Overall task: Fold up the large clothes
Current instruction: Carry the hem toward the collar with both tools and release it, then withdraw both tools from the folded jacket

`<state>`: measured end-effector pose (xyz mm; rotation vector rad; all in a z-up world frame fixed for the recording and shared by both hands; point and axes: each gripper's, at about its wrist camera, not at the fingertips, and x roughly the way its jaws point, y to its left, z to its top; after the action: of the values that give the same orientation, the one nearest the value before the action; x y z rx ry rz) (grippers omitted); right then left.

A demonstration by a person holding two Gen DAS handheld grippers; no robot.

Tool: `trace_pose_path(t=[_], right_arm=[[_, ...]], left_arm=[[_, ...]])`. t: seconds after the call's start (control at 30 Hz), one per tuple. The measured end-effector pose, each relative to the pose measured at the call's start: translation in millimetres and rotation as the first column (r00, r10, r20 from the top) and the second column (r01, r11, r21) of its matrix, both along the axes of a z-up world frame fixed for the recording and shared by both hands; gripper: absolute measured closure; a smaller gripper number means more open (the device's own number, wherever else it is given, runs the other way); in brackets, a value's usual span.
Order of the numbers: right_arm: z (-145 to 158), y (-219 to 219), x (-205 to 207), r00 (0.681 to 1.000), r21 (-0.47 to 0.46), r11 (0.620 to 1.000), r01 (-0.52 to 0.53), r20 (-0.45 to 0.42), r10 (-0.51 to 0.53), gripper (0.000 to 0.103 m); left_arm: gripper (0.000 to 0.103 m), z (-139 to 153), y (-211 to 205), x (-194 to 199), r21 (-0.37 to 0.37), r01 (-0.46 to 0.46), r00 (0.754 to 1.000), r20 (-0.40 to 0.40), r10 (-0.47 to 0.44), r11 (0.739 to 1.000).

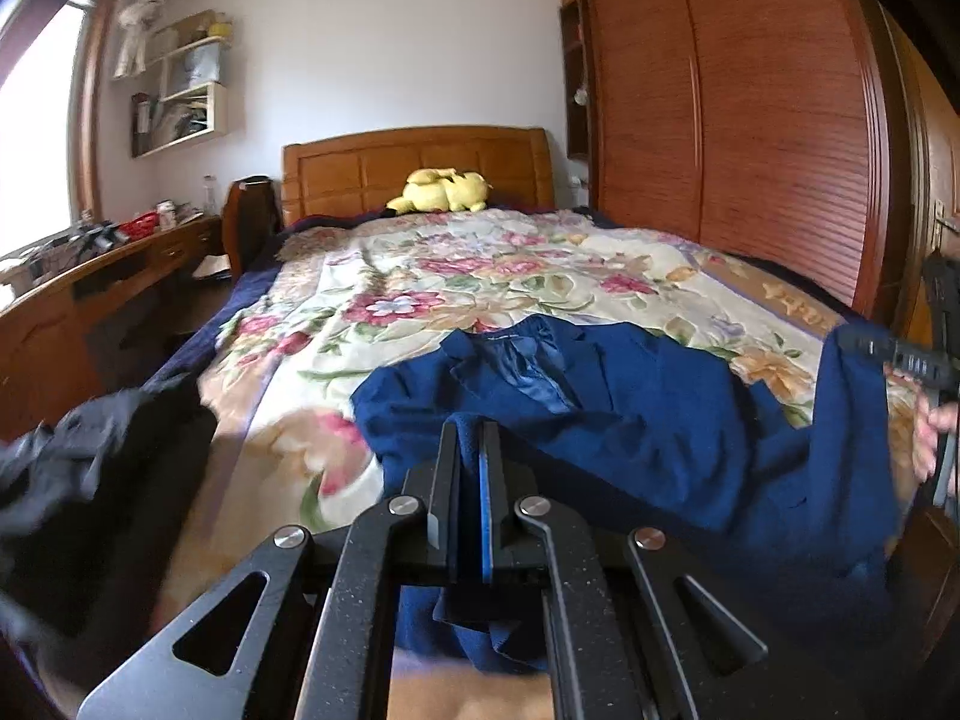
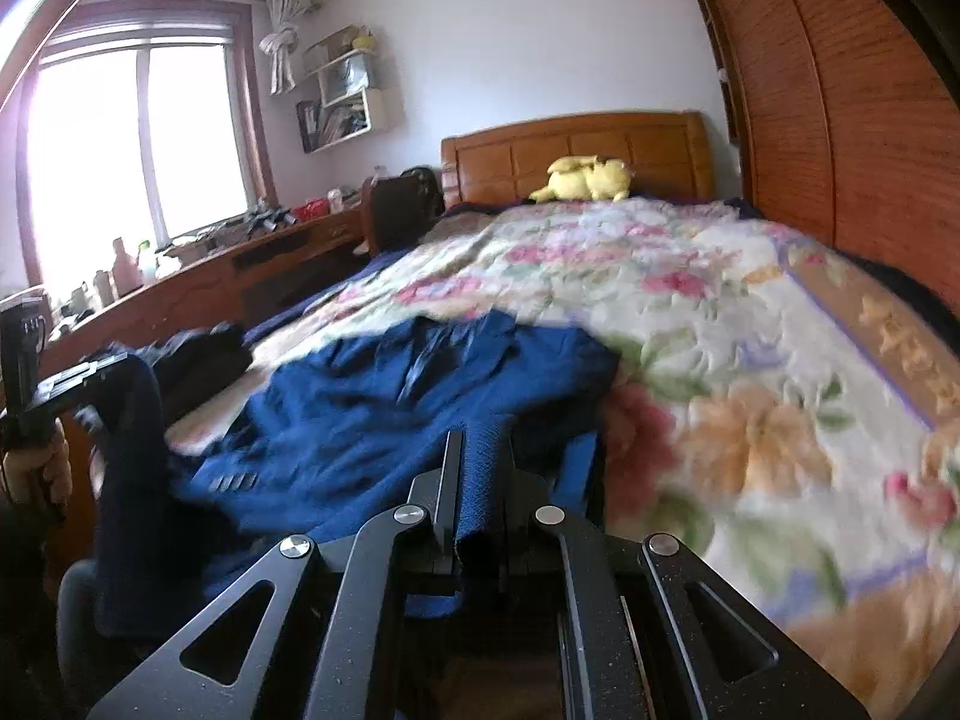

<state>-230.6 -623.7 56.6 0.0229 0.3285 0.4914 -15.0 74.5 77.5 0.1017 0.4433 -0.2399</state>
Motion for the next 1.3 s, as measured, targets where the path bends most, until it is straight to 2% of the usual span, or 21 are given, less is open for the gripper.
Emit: trace_pose_path(t=[0.17,0.3,0.47,0.57,0.67,0.8,0.87,0.93,0.97,1.0,1.03,1.2,1.3], right_arm=[[38.1,18.9,84.2,1.0,-0.019,1.0,-0.006,0.023,0.007,0.096],[56.9,53.1,166.1,0.999,-0.098,0.995,0.028,0.04,-0.024,0.096],[62.4,96.9,265.2,0.996,-0.159,0.984,0.085,0.022,-0.083,0.096],[60.2,116.4,313.7,0.989,-0.184,0.972,0.146,0.013,-0.146,0.096],[51.8,135.1,361.6,0.977,-0.249,0.947,0.204,-0.015,-0.215,0.096],[43.5,149.8,384.2,0.963,-0.267,0.936,0.229,-0.081,-0.259,0.096],[41.6,151.1,390.8,0.963,-0.238,0.951,0.199,-0.131,-0.235,0.089],[43.4,149.5,386.2,0.96,-0.238,0.945,0.224,-0.111,-0.256,0.062],[45.1,147.9,382.2,0.963,-0.226,0.949,0.221,-0.106,-0.249,0.053],[45.9,145.2,379.6,0.965,-0.208,0.956,0.208,-0.114,-0.235,0.039],[46.5,143.8,375.6,0.966,-0.198,0.961,0.191,-0.135,-0.219,0.033],[48.5,145.9,326.3,0.974,-0.241,0.957,0.162,-0.12,-0.195,0.031],[38.7,142.8,289.2,0.979,-0.256,0.961,0.106,-0.141,-0.145,0.031]], left_arm=[[0.098,14.4,1.5,76.5,0.007,-0.018,1.0,0.0,0.018,1.0],[0.098,21.1,10.5,153.3,-0.012,-0.056,0.998,-0.028,0.056,0.998],[0.098,19.5,17.0,225.5,0.016,-0.128,0.992,-0.014,0.128,0.992],[0.098,12.2,20.5,266.4,0.034,-0.167,0.985,-0.031,0.168,0.985],[0.098,5.5,23.9,299.1,0.046,-0.19,0.98,-0.057,0.193,0.981],[0.098,-3.1,27.4,316.0,0.036,-0.184,0.976,-0.109,0.186,0.982],[0.095,-9.5,24.9,315.9,0.057,-0.15,0.977,-0.144,0.157,0.987],[0.089,-16.3,22.6,308.3,0.089,-0.134,0.975,-0.166,0.147,0.987],[0.082,-17.5,22.0,302.9,0.098,-0.13,0.975,-0.169,0.145,0.987],[0.072,-17.4,23.0,295.4,0.097,-0.123,0.977,-0.165,0.137,0.988],[0.068,-16.5,23.3,291.9,0.094,-0.118,0.977,-0.166,0.132,0.989],[0.064,-12.0,26.0,256.2,0.087,-0.091,0.975,-0.194,0.106,0.992],[0.059,-24.2,22.7,219.8,0.077,-0.041,0.972,-0.229,0.058,0.996]])
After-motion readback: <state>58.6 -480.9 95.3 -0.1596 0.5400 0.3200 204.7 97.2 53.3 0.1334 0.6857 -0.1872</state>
